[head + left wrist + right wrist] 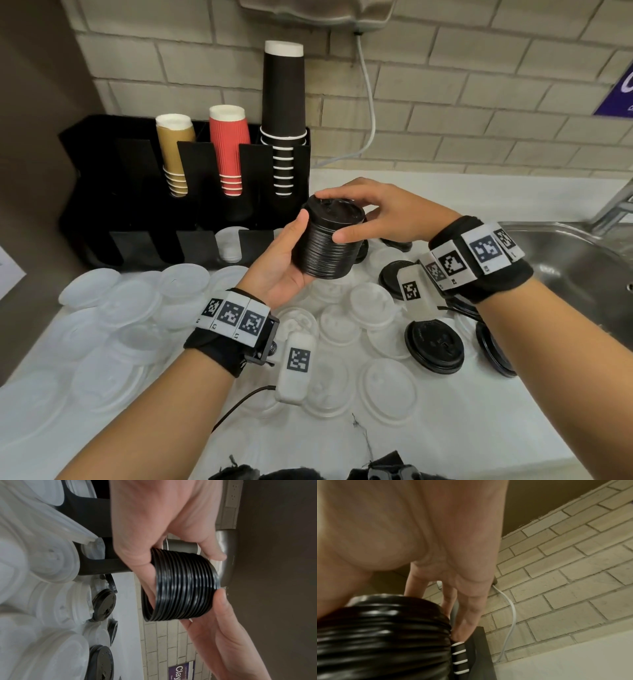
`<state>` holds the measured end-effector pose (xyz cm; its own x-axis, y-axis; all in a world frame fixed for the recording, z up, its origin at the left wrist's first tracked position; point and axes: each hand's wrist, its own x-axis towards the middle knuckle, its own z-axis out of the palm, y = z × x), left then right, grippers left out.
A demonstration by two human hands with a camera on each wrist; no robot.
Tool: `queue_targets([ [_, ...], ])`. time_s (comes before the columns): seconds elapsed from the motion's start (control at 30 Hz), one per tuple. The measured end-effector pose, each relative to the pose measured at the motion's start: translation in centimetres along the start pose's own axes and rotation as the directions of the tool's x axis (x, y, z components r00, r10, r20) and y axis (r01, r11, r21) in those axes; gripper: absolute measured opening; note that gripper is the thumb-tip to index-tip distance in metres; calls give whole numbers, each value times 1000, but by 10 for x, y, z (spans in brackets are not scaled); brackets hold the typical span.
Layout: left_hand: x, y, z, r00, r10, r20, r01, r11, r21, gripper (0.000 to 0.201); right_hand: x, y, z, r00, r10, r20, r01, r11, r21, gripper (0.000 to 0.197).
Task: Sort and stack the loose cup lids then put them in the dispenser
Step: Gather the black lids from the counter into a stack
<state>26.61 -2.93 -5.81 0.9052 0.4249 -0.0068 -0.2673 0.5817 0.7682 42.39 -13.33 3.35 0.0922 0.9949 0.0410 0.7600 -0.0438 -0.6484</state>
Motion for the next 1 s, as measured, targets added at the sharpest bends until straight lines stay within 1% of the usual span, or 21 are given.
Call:
queue_targets([
  [0.07,1,1,1,1000,-15,8,15,1000,5,65,-4,-3,3,1000,-24,4,25,999,-37,67],
  [0.1,2,2,2,1000,-24,8,24,1000,8,62,-7,-4,2,1000,-27,-8,27,999,-18,70],
  [0.13,3,2,3,999,-33,5,33,999,0,59,-10,-5,1,999,-9,-44,10,1000,20,70],
  [0.17,3,2,4,999,-40,-1,40,999,-17,58,-14,-4,-2,994,28,-107,-21,998,63,65],
  [0.23,5,3,6,999,-44,-8,43,998,-55,59,-25,6,-8,956,155,-250,-133,986,104,48],
  [0.27,5,3,8,999,-42,-3,42,997,-66,59,-31,12,-10,932,244,-267,-229,969,86,42],
  [0.3,4,2,9,999,-42,6,42,996,-74,59,-40,19,-10,915,340,-220,-346,938,13,42],
  [0.33,3,2,10,999,-44,13,45,996,-81,59,-48,25,-8,889,442,-118,-455,881,-130,47],
  [0.37,3,0,12,999,-49,19,50,995,-85,60,-58,32,-3,835,550,-1,-526,798,-296,55],
  [0.4,2,-1,13,998,-54,24,56,995,-84,62,-66,37,4,759,645,89,-553,711,-436,66],
  [0.43,1,-2,15,998,-60,31,62,995,-75,64,-74,42,12,686,716,133,-560,636,-531,77],
  [0.47,0,-4,17,997,-68,39,70,996,-62,65,-80,46,19,634,760,142,-564,580,-588,85],
  [0.5,-1,-5,19,996,-76,47,78,996,-53,65,-85,50,26,603,787,131,-565,538,-626,93],
  [0.57,-3,-9,23,994,-91,53,94,994,-51,65,-93,58,37,578,810,104,-568,490,-661,105],
  [0.6,-4,-10,25,994,-98,51,101,994,-52,64,-95,60,41,579,810,96,-566,483,-668,109],
  [0.67,-6,-13,27,992,-115,44,117,992,-50,65,-99,62,50,600,794,96,-546,494,-676,109],
  [0.73,-7,-15,29,991,-126,44,128,991,-44,67,-101,65,56,627,771,106,-529,522,-669,103],
  [0.8,-8,-16,30,990,-130,46,132,991,-39,67,-104,66,57,641,759,116,-521,541,-661,97],
  [0.87,-9,-17,30,990,-132,52,133,991,-30,67,-106,64,50,662,741,114,-541,577,-612,87],
  [0.93,-9,-19,29,990,-133,50,134,991,-24,67,-107,58,34,733,677,66,-588,680,-438,71],
  [1.0,-9,-21,29,990,-135,44,137,990,-28,66,-106,49,12,811,584,-34,-579,792,-194,61],
])
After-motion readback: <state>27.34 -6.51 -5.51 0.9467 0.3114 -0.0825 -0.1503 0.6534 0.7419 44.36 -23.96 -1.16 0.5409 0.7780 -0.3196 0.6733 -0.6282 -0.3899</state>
